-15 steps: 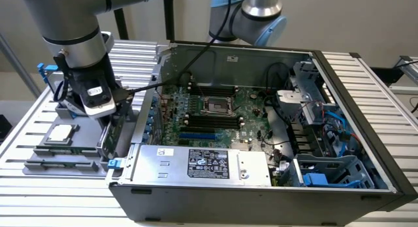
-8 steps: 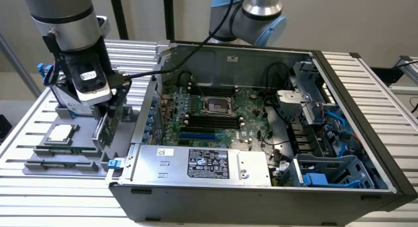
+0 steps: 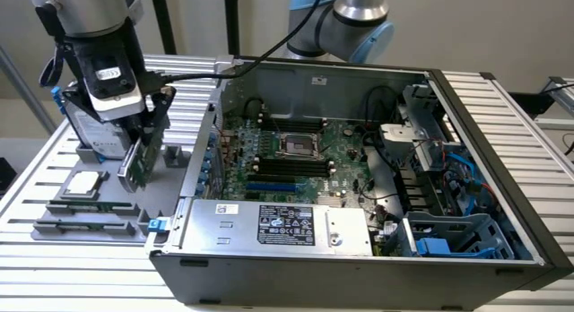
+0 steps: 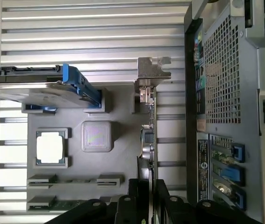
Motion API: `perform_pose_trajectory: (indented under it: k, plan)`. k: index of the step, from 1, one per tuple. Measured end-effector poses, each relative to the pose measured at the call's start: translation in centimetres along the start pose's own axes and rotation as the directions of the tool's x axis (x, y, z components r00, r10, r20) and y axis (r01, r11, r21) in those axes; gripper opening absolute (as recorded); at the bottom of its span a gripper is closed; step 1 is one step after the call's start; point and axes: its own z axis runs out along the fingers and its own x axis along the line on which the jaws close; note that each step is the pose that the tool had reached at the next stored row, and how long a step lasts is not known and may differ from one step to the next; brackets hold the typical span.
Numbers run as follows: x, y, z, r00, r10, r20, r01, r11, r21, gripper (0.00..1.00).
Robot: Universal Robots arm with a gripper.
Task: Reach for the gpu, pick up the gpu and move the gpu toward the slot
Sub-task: 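Pick up the gpu and move the gpu toward the slot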
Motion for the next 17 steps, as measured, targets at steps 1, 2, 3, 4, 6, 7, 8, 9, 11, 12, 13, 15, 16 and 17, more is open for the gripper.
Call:
perform_pose_trajectory:
  k: [1,2,3,4,6,7,8,9,11,12,13,15,16,17]
  plan:
    - [0.0,0.00,-0.48,1.0000,0.000,0.0000,0.000,1.0000,0.0001,0.26]
    - [0.0,0.00,-0.94,1.0000,0.000,0.0000,0.000,1.0000,0.0000,0.26]
    - [0.0,-0.01,-1.39,1.0000,0.000,0.0000,0.000,1.0000,0.0000,0.26]
    - [-0.1,-0.02,-1.85,1.0000,0.000,-0.0001,0.000,1.0000,0.0001,0.26]
    - [-0.2,-0.04,-2.75,1.0000,0.000,-0.0001,0.000,1.0000,0.0001,0.26]
    - [-0.4,-0.06,-3.20,1.0000,0.000,0.0000,0.000,1.0000,0.0000,0.26]
    - [-0.5,-0.08,-3.66,1.0000,-0.001,-0.0001,0.001,1.0000,0.0000,0.26]
    - [-0.8,-0.11,-4.12,1.0000,-0.001,-0.0001,0.001,1.0000,-0.0001,0.26]
    - [-1.3,-0.18,-5.03,1.0000,-0.002,-0.0002,0.002,1.0000,-0.0003,0.26]
    - [-1.5,-0.21,-5.49,1.0000,-0.002,-0.0003,0.002,1.0000,-0.0004,0.26]
    - [-1.8,-0.25,-5.96,1.0000,-0.002,-0.0005,0.002,1.0000,-0.0005,0.26]
    - [-2.3,-0.32,-6.89,1.0000,-0.002,-0.0007,0.002,1.0000,-0.0010,0.26]
    - [-2.7,-0.36,-7.37,1.0000,-0.003,-0.0008,0.003,1.0000,-0.0014,0.26]
    - [-3.1,-0.38,-7.80,1.0000,-0.002,-0.0011,0.002,1.0000,-0.0018,0.26]
